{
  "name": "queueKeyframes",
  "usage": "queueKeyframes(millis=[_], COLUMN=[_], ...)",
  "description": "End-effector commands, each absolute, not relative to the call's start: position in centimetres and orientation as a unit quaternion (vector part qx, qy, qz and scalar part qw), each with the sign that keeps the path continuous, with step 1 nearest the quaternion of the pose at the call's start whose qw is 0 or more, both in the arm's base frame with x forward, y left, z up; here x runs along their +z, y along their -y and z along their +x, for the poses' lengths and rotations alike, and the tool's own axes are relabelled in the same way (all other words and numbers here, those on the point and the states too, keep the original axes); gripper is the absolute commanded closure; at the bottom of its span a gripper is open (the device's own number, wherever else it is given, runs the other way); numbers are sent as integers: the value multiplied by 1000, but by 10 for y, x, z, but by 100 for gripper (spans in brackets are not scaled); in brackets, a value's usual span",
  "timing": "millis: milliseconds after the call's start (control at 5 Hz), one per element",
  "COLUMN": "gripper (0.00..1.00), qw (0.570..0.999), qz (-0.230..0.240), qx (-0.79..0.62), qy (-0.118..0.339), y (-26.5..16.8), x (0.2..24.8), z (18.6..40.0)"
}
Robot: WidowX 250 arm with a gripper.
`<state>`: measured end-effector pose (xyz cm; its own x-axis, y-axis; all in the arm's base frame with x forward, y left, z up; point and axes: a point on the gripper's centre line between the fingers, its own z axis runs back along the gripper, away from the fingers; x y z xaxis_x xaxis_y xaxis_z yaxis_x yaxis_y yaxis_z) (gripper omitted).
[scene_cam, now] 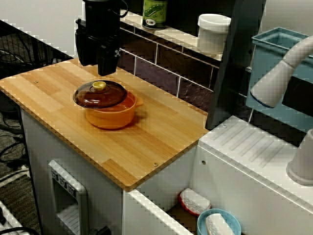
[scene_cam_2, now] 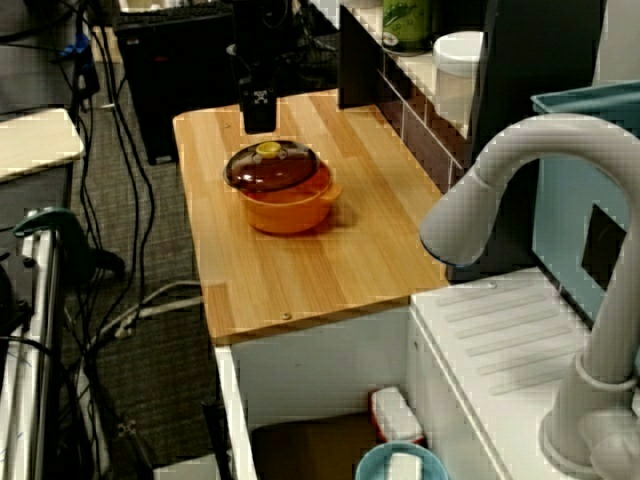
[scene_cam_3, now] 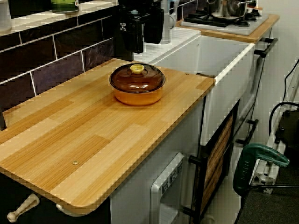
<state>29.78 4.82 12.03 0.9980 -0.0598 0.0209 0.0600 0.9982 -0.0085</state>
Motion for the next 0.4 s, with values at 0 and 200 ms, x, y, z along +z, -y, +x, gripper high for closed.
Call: queueKeyframes(millis=[0,200], gripper=[0,0], qw=[999,999], qz=[-5,-2], qx=[-30,-40], qy=[10,11], y=[-48,-46], x=[120,123], z=[298,296])
